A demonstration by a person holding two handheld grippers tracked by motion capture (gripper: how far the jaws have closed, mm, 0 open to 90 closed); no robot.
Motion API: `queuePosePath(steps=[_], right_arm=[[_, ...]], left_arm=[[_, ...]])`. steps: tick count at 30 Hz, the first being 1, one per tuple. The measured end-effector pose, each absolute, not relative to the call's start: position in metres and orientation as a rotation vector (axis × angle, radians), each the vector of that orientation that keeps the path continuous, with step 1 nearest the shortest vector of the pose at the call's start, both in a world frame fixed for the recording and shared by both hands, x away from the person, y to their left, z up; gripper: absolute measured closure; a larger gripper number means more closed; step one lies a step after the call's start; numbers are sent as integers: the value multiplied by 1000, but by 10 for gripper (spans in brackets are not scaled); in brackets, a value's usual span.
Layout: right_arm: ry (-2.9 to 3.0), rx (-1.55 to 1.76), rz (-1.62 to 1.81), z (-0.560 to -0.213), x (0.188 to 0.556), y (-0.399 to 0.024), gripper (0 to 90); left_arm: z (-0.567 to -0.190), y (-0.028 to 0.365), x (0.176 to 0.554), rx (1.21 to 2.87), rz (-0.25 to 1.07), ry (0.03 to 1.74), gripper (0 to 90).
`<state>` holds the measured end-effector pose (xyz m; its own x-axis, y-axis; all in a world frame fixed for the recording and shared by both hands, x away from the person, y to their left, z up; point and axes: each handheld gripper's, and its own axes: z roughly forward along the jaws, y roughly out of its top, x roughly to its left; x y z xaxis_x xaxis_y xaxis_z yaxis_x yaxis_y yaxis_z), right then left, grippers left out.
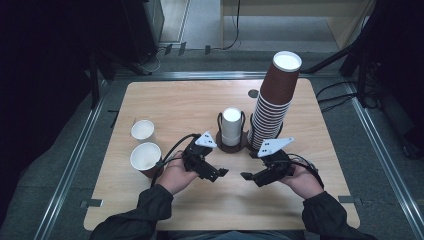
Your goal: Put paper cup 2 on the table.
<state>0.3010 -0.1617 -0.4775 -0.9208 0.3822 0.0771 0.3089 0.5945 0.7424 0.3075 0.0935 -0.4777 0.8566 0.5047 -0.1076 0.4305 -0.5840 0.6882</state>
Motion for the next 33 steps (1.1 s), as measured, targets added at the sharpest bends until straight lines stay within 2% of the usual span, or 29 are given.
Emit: queuePosePath(steps=[10, 33], right_arm=[[2746, 571, 1230, -480, 302, -156, 226], [2755, 554, 1223, -481, 305, -154, 226]], left_arm=[[-491, 93, 306, 2304, 134, 657, 0], [-492, 100, 307, 2309, 128, 671, 0]])
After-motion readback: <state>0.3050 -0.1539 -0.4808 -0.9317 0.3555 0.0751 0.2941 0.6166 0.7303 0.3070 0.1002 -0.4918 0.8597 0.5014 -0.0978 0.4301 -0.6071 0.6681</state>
